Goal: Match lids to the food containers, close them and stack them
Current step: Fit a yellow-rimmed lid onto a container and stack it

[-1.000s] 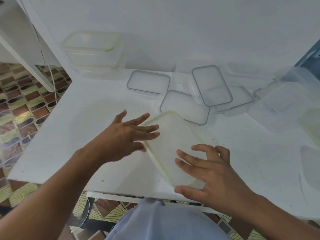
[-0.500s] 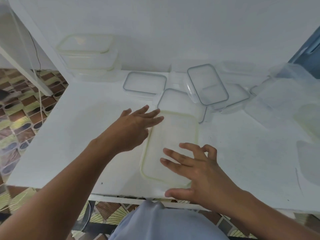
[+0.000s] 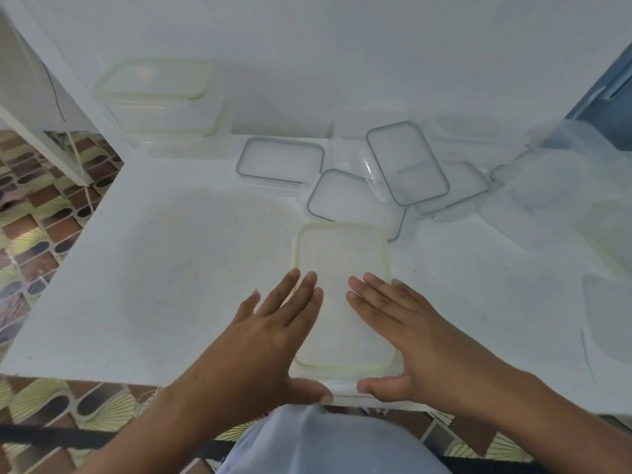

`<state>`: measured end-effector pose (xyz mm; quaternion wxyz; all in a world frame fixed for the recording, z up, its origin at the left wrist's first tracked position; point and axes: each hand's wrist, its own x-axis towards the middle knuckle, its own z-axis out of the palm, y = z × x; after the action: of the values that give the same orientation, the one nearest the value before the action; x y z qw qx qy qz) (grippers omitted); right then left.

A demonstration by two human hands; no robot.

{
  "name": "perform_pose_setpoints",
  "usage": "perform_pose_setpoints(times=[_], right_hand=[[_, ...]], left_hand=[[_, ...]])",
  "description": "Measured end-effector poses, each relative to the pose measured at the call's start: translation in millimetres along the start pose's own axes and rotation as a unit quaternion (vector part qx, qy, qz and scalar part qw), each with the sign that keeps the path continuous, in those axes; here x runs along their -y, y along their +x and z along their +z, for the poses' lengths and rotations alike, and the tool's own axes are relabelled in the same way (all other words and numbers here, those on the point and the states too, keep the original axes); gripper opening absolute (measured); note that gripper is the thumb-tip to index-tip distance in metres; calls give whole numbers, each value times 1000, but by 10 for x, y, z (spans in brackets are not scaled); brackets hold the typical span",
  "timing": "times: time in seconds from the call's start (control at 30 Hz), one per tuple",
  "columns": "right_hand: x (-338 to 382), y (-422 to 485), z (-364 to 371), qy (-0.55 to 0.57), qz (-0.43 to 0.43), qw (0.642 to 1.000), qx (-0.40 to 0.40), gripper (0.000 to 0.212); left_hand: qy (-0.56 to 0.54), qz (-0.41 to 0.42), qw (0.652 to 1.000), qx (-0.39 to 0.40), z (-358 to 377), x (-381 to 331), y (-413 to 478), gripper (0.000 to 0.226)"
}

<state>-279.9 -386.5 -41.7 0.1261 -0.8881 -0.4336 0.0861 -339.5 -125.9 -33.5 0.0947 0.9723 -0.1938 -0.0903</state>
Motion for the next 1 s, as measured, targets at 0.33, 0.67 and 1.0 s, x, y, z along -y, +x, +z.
perform_pose_setpoints(times=[0.33,0.67,1.0], right_hand=[[-34,24,274,-32,-15,989,-141,95],[-34,41,278,-2,-6,990,-142,100],[-24,23,221,-12,-3,993,-117,98]], left_hand=[[6,13,991,-134,270,-22,12,97],[-19,5,989,-148,273,-37,0,101],[-61,5,988,-143,260,2,-22,104]])
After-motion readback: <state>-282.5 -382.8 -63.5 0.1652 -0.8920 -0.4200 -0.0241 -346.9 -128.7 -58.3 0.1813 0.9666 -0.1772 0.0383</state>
